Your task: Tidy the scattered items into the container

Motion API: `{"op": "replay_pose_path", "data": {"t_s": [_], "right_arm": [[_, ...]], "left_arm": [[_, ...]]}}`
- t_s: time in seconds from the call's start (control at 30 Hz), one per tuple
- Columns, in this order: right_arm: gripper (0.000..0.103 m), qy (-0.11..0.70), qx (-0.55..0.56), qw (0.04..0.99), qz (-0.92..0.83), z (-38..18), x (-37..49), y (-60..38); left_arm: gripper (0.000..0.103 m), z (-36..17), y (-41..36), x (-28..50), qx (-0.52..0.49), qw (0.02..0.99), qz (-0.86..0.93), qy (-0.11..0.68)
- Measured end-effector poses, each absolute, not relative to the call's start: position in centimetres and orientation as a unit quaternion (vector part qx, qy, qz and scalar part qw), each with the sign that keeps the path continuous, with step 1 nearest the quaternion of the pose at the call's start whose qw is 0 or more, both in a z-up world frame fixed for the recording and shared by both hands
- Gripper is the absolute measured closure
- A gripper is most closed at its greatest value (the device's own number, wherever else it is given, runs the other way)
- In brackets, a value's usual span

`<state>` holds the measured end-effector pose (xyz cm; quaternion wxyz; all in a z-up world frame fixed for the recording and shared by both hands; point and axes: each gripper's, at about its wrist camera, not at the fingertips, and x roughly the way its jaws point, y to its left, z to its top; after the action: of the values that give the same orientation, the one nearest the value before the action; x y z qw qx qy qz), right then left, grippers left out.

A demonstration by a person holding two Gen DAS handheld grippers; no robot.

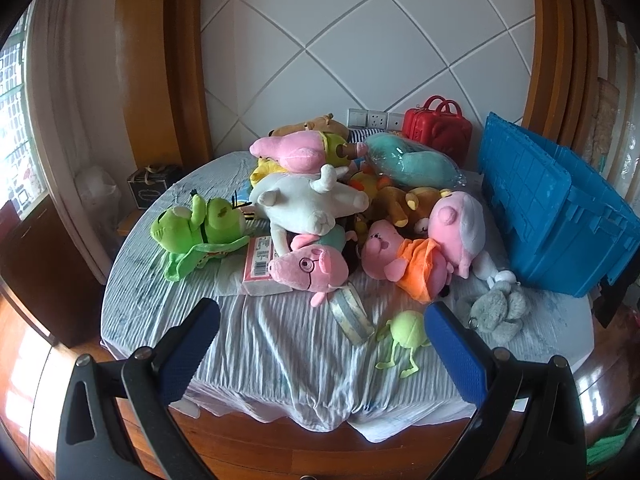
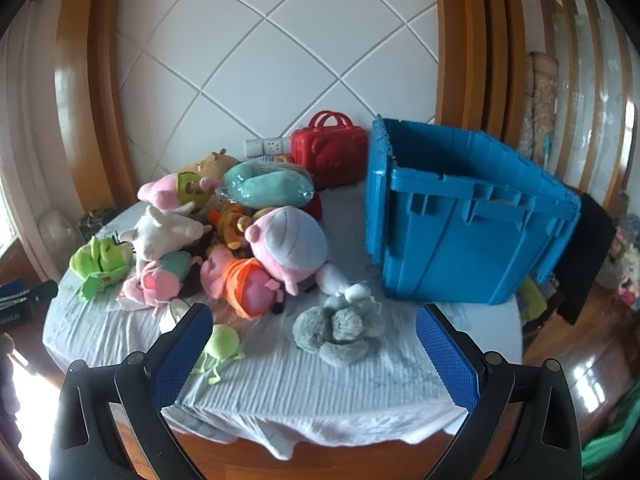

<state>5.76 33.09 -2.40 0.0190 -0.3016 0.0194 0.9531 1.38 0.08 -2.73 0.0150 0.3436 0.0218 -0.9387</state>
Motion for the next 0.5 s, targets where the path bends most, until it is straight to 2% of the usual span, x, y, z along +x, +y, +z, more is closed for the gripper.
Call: {"op": "replay_pose_path", "data": {"t_s": [0.27, 0.37, 0.5], "right_arm": [[0.001, 0.021, -0.33, 0.0, 0.944, -5.0, 3.9, 34.5], [0.007, 0.024, -0.342, -0.01, 0.939, -6.0, 3.3, 35.6], [0.01, 0.025, -0.358, -0.021, 0.933, -7.3, 2.5, 36.9]], "left_arm": [[0.0, -5.2, 1.3, 1.2, 0.375, 0.044, -0.926, 0.013], [0.003, -6.3, 2.3, 1.0, 0.389, 0.042, -0.92, 0.008], [0.003, -7.8, 4.4, 0.5, 0.405, 0.034, -0.914, 0.003]]}}
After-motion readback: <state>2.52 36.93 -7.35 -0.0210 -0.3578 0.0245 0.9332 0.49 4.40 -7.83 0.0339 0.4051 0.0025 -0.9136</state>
